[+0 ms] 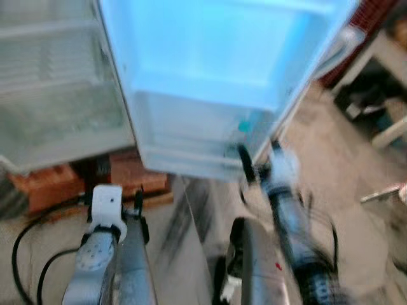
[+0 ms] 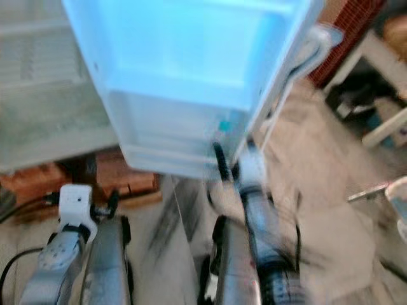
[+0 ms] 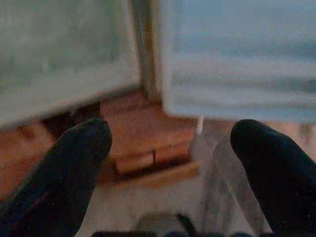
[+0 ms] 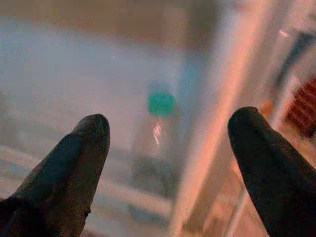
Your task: Restocking fridge
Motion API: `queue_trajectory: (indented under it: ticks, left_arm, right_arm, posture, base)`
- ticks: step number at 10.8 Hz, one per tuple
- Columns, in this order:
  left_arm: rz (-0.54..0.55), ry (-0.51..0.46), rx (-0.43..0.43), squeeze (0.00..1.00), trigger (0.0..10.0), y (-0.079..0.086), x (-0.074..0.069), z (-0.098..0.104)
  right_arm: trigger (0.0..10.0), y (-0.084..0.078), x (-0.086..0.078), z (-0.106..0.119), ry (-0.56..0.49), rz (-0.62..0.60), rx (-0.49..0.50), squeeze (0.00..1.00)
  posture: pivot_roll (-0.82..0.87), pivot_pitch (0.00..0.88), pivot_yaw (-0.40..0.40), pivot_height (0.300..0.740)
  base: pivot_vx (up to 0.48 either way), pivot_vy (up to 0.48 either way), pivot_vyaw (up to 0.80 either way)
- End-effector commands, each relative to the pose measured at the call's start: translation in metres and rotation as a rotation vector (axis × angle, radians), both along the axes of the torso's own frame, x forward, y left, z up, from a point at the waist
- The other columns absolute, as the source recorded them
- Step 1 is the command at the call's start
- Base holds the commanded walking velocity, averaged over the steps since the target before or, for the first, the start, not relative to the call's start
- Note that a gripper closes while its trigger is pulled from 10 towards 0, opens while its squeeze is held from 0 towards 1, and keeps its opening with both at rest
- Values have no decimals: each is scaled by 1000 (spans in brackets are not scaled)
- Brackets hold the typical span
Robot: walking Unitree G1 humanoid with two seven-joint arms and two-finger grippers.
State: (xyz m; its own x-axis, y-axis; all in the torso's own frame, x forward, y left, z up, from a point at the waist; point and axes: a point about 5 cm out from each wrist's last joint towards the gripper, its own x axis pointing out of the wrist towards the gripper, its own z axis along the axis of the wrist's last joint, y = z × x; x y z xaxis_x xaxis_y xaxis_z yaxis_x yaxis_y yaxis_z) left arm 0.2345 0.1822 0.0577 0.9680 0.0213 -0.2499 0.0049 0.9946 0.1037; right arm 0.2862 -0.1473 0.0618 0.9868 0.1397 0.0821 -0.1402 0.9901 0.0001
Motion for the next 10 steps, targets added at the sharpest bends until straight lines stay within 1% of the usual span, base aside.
queue_trajectory:
  ticks: [1,2,3,4,6,7,10]
  left_arm:
    - [-7,-17,10,0,10000,2,1,-2]
    - [-8,-45,9,0,10000,3,5,-1]
    - [-41,-67,4,0,10000,-1,12,0]
    - [-54,-77,5,0,10000,-4,16,0]
    - [-65,-86,-2,0,10000,-6,17,-2]
    - [-70,-66,14,0,10000,-7,15,-7]
    - [-82,-92,10,0,10000,-12,19,-4]
  right_arm:
    - [10000,-3,-7,5,-12,-13,38,1000]
    - [10000,0,-16,2,5,-6,21,0]
    - [10000,0,-19,5,7,26,45,0]
    - [10000,-4,-18,11,-2,8,62,0]
    - [10000,-6,-20,15,13,-3,73,0]
    - [10000,-3,-22,15,22,10,80,0]
    - [10000,-4,-19,19,25,4,77,0]
  posture:
    - [166,14,-59,551]
    - [157,6,-54,551]
    - [136,0,-41,551]
    - [128,0,-36,555]
    - [116,0,-31,583]
    - [115,1,-41,602]
    - [113,9,-44,654]
  base:
    - [0,0,0]
    - [0,0,0]
    - [0,0,0]
    - [0,0,0]
    - [0,0,0]
    - [0,0,0]
    - [0,0,0]
